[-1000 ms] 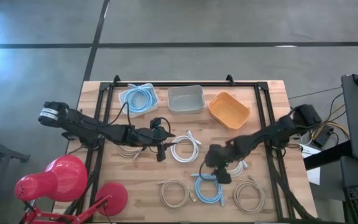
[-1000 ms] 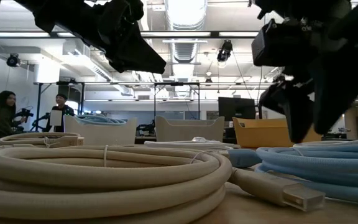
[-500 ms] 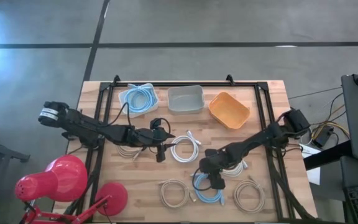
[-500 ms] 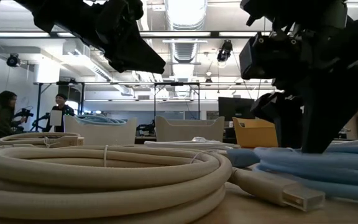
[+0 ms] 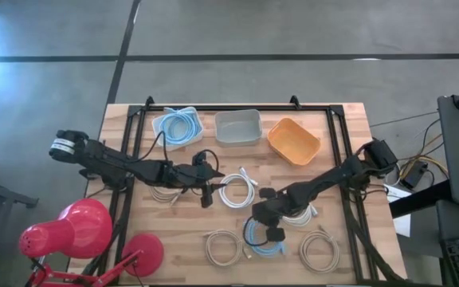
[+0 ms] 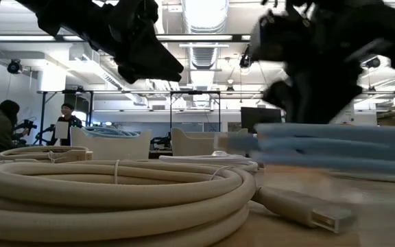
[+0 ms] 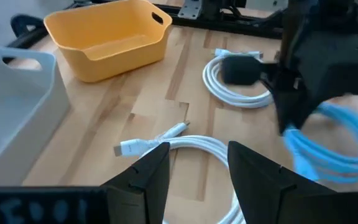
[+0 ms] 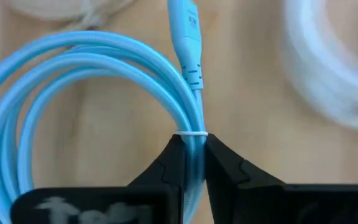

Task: Pick & Place USB Port
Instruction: Put the blue cable into the white bin

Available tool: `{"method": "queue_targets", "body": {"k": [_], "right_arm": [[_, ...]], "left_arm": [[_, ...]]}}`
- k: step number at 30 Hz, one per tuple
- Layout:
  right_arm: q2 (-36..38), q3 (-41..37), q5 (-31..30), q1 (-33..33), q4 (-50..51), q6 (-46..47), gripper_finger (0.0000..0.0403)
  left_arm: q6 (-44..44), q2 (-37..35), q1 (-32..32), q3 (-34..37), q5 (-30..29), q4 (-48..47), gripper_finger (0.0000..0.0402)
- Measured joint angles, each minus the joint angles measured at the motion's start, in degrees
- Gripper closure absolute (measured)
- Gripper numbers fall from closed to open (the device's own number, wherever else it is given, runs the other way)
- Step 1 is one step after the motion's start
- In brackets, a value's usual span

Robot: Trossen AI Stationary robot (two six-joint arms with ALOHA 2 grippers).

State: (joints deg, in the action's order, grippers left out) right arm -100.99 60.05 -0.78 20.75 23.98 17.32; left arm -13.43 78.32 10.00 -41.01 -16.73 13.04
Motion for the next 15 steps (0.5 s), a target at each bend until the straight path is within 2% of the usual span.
{"method": "queue_targets", "body": {"k": [4,6,8,11,15], "right_arm": [[0.4,4.4,-14.0,0.0,5.7,-3.9,0.0367],[0.5,6.7,-22.7,0.0,6.3,-5.9,0.0360],[0.6,8.5,-28.6,-0.2,6.2,-10.1,0.0357],[0.3,10.4,-33.2,-0.8,5.1,-15.4,0.0355],[0.3,11.6,-34.1,-2.4,4.1,-19.4,0.0354]], "left_arm": [[-3.9,0.0,0.0,0.0,0.3,0.5,0.0234],[-5.5,0.0,0.0,0.0,0.3,0.8,0.0234],[-6.2,0.0,0.0,0.0,0.3,1.8,0.0234],[-6.3,0.0,0.0,0.0,0.3,3.8,0.0234],[-6.3,0.1,0.0,0.0,0.4,4.5,0.0234]]}}
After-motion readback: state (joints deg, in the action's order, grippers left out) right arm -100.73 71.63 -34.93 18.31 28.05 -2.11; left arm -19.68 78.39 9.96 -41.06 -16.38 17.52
